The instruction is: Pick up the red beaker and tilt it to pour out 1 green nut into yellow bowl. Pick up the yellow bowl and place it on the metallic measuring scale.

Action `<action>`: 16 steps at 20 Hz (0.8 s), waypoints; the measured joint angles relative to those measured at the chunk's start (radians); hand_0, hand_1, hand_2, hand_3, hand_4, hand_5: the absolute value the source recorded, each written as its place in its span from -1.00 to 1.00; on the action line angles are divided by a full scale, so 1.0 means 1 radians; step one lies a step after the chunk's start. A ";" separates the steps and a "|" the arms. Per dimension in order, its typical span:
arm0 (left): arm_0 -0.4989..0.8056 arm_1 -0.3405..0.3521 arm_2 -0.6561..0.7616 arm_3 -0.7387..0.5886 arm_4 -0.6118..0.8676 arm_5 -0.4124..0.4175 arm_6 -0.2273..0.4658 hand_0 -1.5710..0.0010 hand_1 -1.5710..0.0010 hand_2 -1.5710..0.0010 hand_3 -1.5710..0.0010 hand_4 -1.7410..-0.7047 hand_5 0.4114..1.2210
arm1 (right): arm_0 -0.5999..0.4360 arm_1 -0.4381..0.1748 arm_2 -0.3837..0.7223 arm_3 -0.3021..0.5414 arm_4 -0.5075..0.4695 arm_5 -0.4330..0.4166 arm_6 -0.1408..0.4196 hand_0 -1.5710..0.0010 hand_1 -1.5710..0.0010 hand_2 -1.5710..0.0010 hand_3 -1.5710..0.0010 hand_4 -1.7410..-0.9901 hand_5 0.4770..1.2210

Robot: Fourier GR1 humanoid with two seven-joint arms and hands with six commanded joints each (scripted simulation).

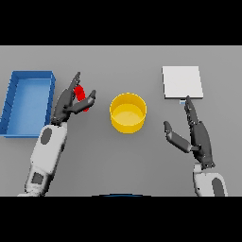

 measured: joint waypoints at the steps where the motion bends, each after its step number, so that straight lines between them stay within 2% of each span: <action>1: -0.008 0.005 0.004 0.013 0.000 -0.003 -0.027 1.00 1.00 1.00 1.00 -0.27 -0.20 | 0.008 0.002 0.002 -0.006 -0.006 0.005 -0.004 1.00 1.00 1.00 1.00 0.18 -0.45; 2: -0.015 -0.001 0.009 0.025 0.010 -0.010 -0.046 1.00 1.00 0.96 0.99 -0.32 -0.16 | 0.009 -0.006 -0.003 -0.012 -0.012 0.010 -0.004 1.00 1.00 1.00 1.00 0.19 -0.45; 3: -0.031 -0.010 0.017 0.047 0.012 0.002 -0.041 0.90 0.89 0.84 0.90 -0.37 -0.11 | 0.012 -0.011 -0.006 -0.003 -0.007 0.008 -0.012 1.00 1.00 1.00 1.00 0.20 -0.44; 4: -0.042 -0.017 0.025 0.059 0.014 0.015 -0.049 0.68 0.65 0.61 0.72 -0.43 -0.05 | 0.026 -0.008 -0.001 -0.003 -0.002 0.007 -0.028 1.00 1.00 1.00 1.00 0.20 -0.44; 6: -0.058 -0.035 0.041 0.089 0.021 0.040 -0.057 0.13 0.11 0.09 0.10 -0.42 0.33 | 0.015 -0.001 0.006 -0.005 0.006 0.003 -0.011 1.00 1.00 1.00 1.00 0.21 -0.45; 7: -0.056 -0.036 0.042 0.090 0.009 0.067 -0.057 -0.09 -0.11 -0.13 -0.12 -0.42 0.46 | 0.010 0.001 0.002 -0.002 0.001 0.002 -0.006 1.00 1.00 1.00 1.00 0.22 -0.45; 9: -0.075 -0.040 0.033 0.114 -0.031 0.105 -0.071 -0.42 -0.43 -0.44 -0.44 -0.43 0.66 | 0.003 -0.007 -0.007 0.001 -0.004 0.002 0.002 1.00 1.00 1.00 1.00 0.20 -0.44; 10: -0.079 -0.045 0.035 0.122 -0.034 0.104 -0.078 -0.54 -0.55 -0.55 -0.55 -0.43 0.72 | 0.021 -0.001 -0.001 -0.003 -0.006 0.006 -0.024 1.00 1.00 1.00 1.00 0.20 -0.44; 11: -0.069 -0.052 0.040 0.120 -0.031 0.102 -0.114 -0.63 -0.64 -0.64 -0.64 -0.43 0.78 | 0.003 -0.007 -0.009 -0.003 -0.013 0.006 -0.016 1.00 1.00 1.00 1.00 0.19 -0.45; 12: -0.081 -0.057 0.042 0.128 -0.036 0.104 -0.103 -0.70 -0.71 -0.71 -0.71 -0.55 0.78 | -0.005 -0.003 -0.007 0.009 -0.012 0.008 -0.013 1.00 1.00 1.00 1.00 0.19 -0.45; 14: -0.074 -0.059 0.048 0.128 -0.028 0.116 -0.146 -0.81 -0.81 -0.82 -0.82 -0.71 0.76 | 0.001 0.000 0.000 0.012 -0.013 0.015 -0.022 1.00 1.00 1.00 1.00 0.19 -0.45; 16: -0.081 -0.062 0.045 0.111 -0.006 0.121 -0.147 -0.88 -0.88 -0.88 -0.88 -0.81 0.73 | -0.002 0.000 0.010 0.010 0.004 0.012 -0.038 1.00 1.00 1.00 1.00 0.22 -0.46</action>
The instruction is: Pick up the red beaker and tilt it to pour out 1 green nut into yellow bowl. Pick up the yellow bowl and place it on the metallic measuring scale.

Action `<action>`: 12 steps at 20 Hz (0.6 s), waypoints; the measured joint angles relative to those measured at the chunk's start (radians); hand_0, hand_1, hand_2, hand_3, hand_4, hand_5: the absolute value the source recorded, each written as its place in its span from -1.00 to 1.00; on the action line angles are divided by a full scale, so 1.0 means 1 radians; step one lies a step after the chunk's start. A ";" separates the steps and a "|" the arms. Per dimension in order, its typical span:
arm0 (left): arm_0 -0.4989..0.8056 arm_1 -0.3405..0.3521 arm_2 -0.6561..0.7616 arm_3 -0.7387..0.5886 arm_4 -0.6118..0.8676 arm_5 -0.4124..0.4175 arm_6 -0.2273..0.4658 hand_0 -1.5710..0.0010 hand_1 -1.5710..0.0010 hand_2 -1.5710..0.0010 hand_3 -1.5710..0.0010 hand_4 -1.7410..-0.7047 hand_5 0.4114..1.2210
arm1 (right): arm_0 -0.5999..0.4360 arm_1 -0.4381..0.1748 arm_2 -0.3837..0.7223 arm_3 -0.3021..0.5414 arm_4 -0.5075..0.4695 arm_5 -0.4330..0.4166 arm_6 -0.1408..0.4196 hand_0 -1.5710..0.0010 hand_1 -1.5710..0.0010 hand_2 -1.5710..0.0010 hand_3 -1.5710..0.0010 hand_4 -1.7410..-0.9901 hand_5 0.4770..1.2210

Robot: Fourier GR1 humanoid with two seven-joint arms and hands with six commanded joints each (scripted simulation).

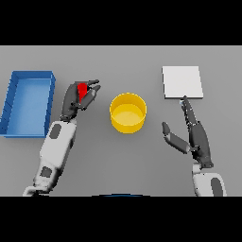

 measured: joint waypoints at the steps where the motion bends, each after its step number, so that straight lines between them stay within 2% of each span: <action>1: 0.001 0.007 -0.003 -0.009 0.007 -0.003 0.003 -0.90 -0.90 -0.91 -0.91 -0.85 0.72 | -0.004 0.003 0.003 -0.005 0.008 -0.007 0.011 1.00 1.00 1.00 1.00 0.25 -0.47; 3: -0.010 0.017 -0.013 -0.033 0.010 0.014 0.010 -0.94 -0.94 -0.94 -0.94 -0.90 0.70 | -0.001 0.000 0.004 0.008 0.020 -0.011 0.014 1.00 1.00 1.00 1.00 0.30 -0.49; 5: 0.004 0.019 -0.041 -0.087 0.002 0.032 0.000 -0.96 -0.96 -0.96 -0.96 -0.94 0.69 | 0.003 -0.004 -0.002 0.016 0.013 -0.008 -0.006 1.00 1.00 1.00 1.00 0.29 -0.48; 9: -0.008 0.069 -0.135 -0.198 -0.066 0.033 0.115 -0.98 -0.98 -0.98 -0.98 -0.98 0.73 | -0.002 0.004 0.009 0.016 0.039 -0.023 -0.021 1.00 1.00 1.00 1.00 0.32 -0.44; 11: -0.046 0.132 -0.218 -0.211 -0.149 -0.008 0.188 -0.99 -0.99 -0.99 -0.99 -0.98 0.75 | 0.011 0.006 0.028 -0.004 0.071 -0.034 -0.010 1.00 1.00 1.00 1.00 0.33 -0.42; 12: -0.054 0.152 -0.247 -0.217 -0.172 -0.030 0.202 -0.99 -0.99 -0.99 -0.99 -0.98 0.75 | 0.007 0.005 0.025 -0.006 0.071 -0.036 0.006 1.00 1.00 1.00 1.00 0.33 -0.42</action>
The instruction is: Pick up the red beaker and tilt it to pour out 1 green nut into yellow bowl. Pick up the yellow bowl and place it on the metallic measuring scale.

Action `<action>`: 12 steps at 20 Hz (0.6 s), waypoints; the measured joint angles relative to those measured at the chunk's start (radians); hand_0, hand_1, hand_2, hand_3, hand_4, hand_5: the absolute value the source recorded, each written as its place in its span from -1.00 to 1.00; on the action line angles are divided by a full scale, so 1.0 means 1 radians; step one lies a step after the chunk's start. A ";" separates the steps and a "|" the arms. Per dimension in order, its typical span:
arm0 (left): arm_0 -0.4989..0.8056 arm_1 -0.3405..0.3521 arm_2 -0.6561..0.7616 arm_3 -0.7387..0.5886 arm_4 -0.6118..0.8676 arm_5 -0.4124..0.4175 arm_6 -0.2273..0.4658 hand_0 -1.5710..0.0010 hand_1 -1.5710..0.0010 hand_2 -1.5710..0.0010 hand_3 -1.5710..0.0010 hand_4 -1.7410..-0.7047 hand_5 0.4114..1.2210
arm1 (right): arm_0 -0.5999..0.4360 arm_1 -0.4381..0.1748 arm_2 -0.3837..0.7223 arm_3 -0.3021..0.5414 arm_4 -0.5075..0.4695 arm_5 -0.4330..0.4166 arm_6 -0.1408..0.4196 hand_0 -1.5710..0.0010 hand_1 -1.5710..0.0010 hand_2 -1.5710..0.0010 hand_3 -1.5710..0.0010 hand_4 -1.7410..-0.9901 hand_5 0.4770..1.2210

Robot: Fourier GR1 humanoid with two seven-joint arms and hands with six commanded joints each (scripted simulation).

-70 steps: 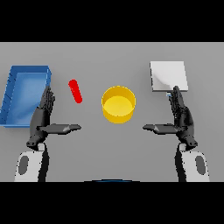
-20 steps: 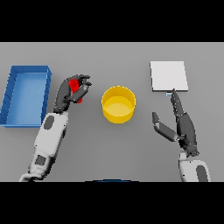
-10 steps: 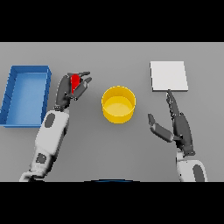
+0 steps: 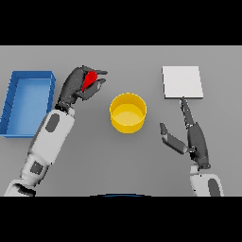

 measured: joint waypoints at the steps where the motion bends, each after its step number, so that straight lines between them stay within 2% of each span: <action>1: 0.000 0.016 -0.021 -0.008 -0.012 -0.016 0.006 -0.99 -0.99 -0.99 -0.99 -0.98 0.74 | 0.001 0.003 0.000 -0.003 -0.001 -0.001 0.004 1.00 1.00 1.00 1.00 0.33 -0.41; 5: 0.026 0.056 -0.072 -0.049 -0.026 -0.047 0.012 -0.99 -0.99 -0.99 -0.99 -0.99 0.73 | 0.006 -0.011 -0.005 -0.023 -0.009 0.008 0.021 1.00 1.00 1.00 1.00 0.31 -0.37; 8: -0.029 0.115 -0.167 -0.038 -0.139 -0.067 0.055 -1.00 -1.00 -1.00 -1.00 -0.99 0.76 | 0.016 -0.014 0.000 -0.034 -0.011 0.017 0.018 1.00 1.00 1.00 1.00 0.28 -0.35; 12: -0.121 0.173 -0.326 -0.006 -0.315 -0.105 0.068 -1.00 -1.00 -1.00 -1.00 -1.00 0.86 | 0.004 -0.011 -0.008 -0.018 -0.028 0.023 0.014 1.00 1.00 1.00 1.00 0.26 -0.34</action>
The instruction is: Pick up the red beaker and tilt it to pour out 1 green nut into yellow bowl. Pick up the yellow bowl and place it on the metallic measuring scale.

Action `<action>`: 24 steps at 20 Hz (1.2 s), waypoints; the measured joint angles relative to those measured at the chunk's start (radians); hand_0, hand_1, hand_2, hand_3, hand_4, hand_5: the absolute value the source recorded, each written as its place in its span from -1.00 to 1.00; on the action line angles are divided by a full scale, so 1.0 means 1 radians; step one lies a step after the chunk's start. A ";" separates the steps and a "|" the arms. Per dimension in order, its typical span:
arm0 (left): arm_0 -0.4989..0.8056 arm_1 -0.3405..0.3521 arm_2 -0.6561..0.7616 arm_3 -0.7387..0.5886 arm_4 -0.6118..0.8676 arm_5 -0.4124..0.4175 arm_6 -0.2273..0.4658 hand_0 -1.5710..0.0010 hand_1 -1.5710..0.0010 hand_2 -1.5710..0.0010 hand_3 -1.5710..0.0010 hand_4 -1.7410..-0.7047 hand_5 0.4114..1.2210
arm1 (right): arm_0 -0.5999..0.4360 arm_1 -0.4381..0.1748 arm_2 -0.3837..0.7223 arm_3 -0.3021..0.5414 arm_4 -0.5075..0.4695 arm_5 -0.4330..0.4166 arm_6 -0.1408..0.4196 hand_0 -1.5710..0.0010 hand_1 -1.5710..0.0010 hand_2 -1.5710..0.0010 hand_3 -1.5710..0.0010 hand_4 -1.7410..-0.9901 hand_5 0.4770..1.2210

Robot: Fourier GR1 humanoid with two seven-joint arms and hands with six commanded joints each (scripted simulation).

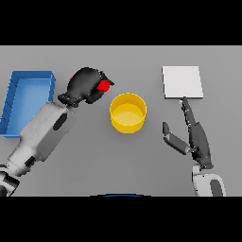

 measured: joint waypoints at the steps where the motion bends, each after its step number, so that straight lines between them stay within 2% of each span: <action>1: -0.018 0.009 -0.034 0.017 -0.037 -0.006 0.000 -1.00 -1.00 -1.00 -1.00 -1.00 0.89 | -0.004 0.002 0.001 0.009 -0.002 0.002 0.001 1.00 1.00 1.00 1.00 0.26 -0.34; 3: -0.098 0.007 -0.083 0.069 -0.088 -0.038 -0.001 -1.00 -1.00 -1.00 -1.00 -1.00 0.93 | -0.009 0.013 0.006 0.010 0.004 -0.005 -0.002 1.00 1.00 1.00 1.00 0.27 -0.35; 6: -0.179 0.022 -0.177 0.126 -0.166 -0.101 -0.032 -1.00 -1.00 -1.00 -1.00 -0.75 0.96 | 0.003 0.014 0.004 0.006 0.008 -0.012 -0.016 1.00 1.00 1.00 1.00 0.29 -0.41; 9: -0.255 0.021 -0.269 0.168 -0.224 -0.190 -0.046 -1.00 -1.00 -1.00 -1.00 -0.87 0.98 | 0.004 0.021 0.005 0.008 0.018 -0.024 -0.007 1.00 1.00 1.00 1.00 0.34 -0.48; 12: -0.320 0.000 -0.339 0.212 -0.257 -0.236 -0.073 -1.00 -1.00 -1.00 -1.00 -0.93 0.99 | -0.011 0.029 -0.005 0.018 0.002 -0.027 0.007 1.00 1.00 1.00 1.00 0.42 -0.53; 15: -0.381 0.001 -0.410 0.237 -0.298 -0.290 -0.079 -1.00 -1.00 -1.00 -1.00 -0.96 1.00 | 0.001 0.023 -0.001 0.018 0.020 -0.035 -0.025 1.00 1.00 1.00 1.00 0.45 -0.54; 18: -0.423 -0.008 -0.485 0.270 -0.344 -0.307 -0.087 -1.00 -1.00 -1.00 -1.00 -0.98 1.00 | -0.006 0.023 -0.004 0.035 0.018 -0.034 -0.024 1.00 1.00 1.00 1.00 0.47 -0.54; 21: -0.459 -0.016 -0.559 0.287 -0.388 -0.307 -0.105 -1.00 -1.00 -1.00 -1.00 -0.99 1.00 | 0.006 0.035 0.009 0.018 0.035 -0.045 -0.015 1.00 1.00 1.00 1.00 0.49 -0.59; 24: -0.500 -0.028 -0.642 0.318 -0.441 -0.274 -0.143 -1.00 -1.00 -1.00 -1.00 -0.99 1.00 | 0.006 0.032 0.004 0.013 0.033 -0.048 -0.013 1.00 1.00 1.00 1.00 0.53 -0.60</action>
